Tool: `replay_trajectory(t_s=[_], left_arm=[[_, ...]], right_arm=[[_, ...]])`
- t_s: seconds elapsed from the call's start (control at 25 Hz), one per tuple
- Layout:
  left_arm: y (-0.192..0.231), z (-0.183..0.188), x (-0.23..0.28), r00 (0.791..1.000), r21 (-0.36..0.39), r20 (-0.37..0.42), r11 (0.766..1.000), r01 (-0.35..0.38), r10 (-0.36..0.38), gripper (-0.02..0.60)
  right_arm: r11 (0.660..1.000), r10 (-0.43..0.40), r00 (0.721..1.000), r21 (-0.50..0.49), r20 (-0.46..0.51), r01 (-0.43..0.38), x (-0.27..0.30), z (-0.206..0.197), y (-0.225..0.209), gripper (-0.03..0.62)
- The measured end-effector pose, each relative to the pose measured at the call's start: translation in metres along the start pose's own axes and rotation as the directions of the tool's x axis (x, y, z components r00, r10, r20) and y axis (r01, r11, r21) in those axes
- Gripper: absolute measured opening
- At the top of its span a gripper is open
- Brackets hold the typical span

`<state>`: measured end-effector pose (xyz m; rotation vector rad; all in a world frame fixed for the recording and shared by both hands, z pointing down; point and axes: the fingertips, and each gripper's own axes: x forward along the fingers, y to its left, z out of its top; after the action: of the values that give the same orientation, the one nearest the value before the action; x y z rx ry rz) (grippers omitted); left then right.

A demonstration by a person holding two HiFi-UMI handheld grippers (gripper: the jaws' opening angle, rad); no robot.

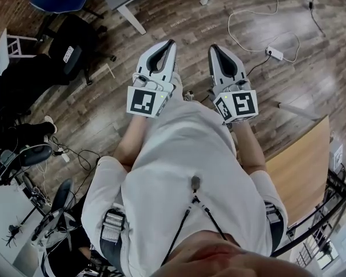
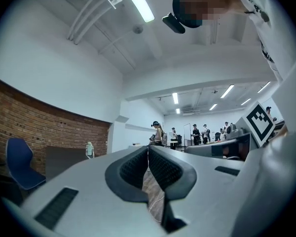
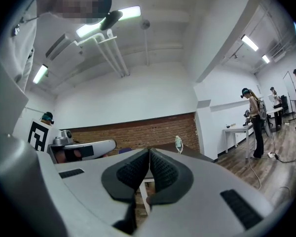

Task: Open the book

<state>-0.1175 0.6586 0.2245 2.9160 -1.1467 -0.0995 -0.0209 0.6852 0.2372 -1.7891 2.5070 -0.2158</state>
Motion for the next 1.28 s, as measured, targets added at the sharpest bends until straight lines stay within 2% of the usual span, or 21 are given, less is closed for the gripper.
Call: replay_trajectory(t_s=[0.24, 0.72, 1.28], left_arm=[[0.017, -0.012, 0.036, 1.000, -0.013, -0.005, 1.000, 0.015, -0.015, 0.023], [0.069, -0.022, 0.110, 1.000, -0.035, -0.025, 0.999, 0.003, -0.004, 0.025], [0.110, -0.031, 0.210, 0.997, -0.041, -0.036, 0.997, 0.069, -0.070, 0.024]], right_arm=[[0.999, -0.044, 0.999, -0.005, -0.027, 0.044, 0.024, -0.004, -0.032, 0.037], [0.999, -0.041, 0.997, 0.005, -0.060, 0.042, 0.096, -0.005, -0.078, 0.038], [0.998, -0.065, 0.993, 0.019, -0.095, 0.067, 0.182, 0.000, -0.140, 0.038]])
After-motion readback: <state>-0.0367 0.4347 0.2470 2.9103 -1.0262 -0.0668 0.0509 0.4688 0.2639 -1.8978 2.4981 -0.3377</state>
